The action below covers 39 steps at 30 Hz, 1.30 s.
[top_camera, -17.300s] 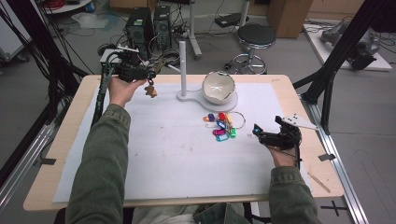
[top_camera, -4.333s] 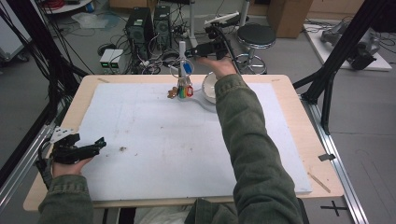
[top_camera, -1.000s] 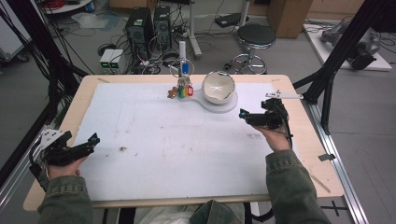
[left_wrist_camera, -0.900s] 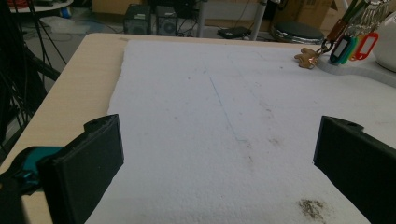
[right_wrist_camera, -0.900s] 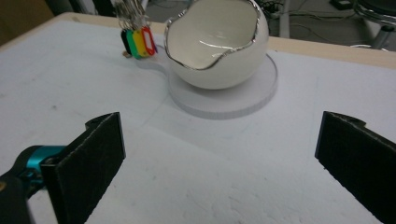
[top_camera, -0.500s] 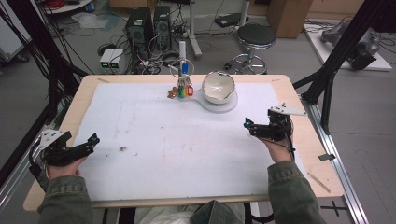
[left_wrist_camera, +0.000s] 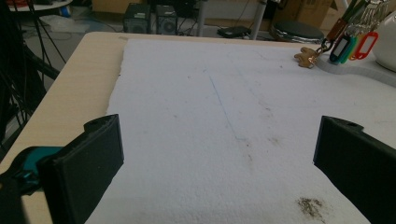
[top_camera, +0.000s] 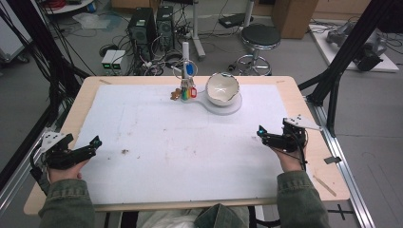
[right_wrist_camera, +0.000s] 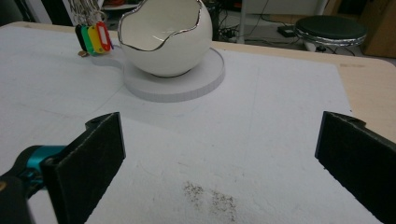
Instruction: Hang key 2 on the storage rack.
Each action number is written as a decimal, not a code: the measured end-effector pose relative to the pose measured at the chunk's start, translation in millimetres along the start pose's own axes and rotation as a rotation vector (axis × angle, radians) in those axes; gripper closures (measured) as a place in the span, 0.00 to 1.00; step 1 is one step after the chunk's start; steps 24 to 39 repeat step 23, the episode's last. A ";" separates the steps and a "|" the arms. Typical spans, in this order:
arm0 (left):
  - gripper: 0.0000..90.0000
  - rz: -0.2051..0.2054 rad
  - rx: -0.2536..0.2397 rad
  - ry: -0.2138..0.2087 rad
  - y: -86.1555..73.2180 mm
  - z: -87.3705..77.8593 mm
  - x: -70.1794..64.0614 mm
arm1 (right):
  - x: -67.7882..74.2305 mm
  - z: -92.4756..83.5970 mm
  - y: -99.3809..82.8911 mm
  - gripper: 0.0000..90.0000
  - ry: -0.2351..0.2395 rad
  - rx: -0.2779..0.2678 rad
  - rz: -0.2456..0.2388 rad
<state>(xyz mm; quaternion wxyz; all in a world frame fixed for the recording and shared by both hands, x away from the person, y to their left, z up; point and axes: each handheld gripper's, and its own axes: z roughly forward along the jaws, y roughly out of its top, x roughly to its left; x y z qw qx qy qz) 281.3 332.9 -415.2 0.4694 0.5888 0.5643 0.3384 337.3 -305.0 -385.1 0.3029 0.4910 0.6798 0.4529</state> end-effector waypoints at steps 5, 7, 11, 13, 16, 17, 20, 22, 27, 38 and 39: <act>0.02 -0.004 0.005 -0.001 -0.3 0.6 0.2 | -1.3 -5.1 -9.2 0.01 -0.073 -0.016 -0.019; 0.02 -0.005 0.006 -0.001 -0.2 0.7 0.7 | -2.0 -8.9 -12.0 0.01 -0.082 -0.038 -0.014; 0.02 -0.009 0.010 0.001 -0.3 2.1 0.8 | -1.9 -15.8 -17.4 0.01 -0.085 -0.073 0.007; 0.02 -0.009 0.011 0.001 -0.1 2.8 0.6 | -0.2 -15.0 -23.7 0.01 -0.081 -0.065 0.027; 0.02 -0.006 0.010 -0.003 0.0 4.2 -0.2 | 2.8 -13.0 -24.7 0.01 -0.092 -0.059 -0.009; 0.02 -0.003 0.013 -0.003 -0.1 4.6 -0.2 | 3.3 -12.6 -24.5 0.01 -0.094 -0.063 -0.014; 0.02 -0.001 0.012 -0.005 -0.1 5.3 -0.1 | 4.2 -12.7 -24.7 0.01 -0.089 -0.057 -0.017; 0.02 -0.001 0.013 -0.007 -0.1 6.4 0.1 | 4.0 -14.2 -24.3 0.01 -0.081 -0.073 -0.016; 0.02 0.002 0.014 -0.007 -0.1 6.8 0.2 | 3.7 -14.5 -24.1 0.01 -0.082 -0.077 -0.015; 0.02 0.002 0.014 -0.007 -0.1 6.8 0.2 | 3.7 -14.5 -24.1 0.01 -0.082 -0.077 -0.015; 0.02 0.002 0.014 -0.007 -0.1 6.8 0.2 | 3.7 -14.5 -24.1 0.01 -0.082 -0.077 -0.015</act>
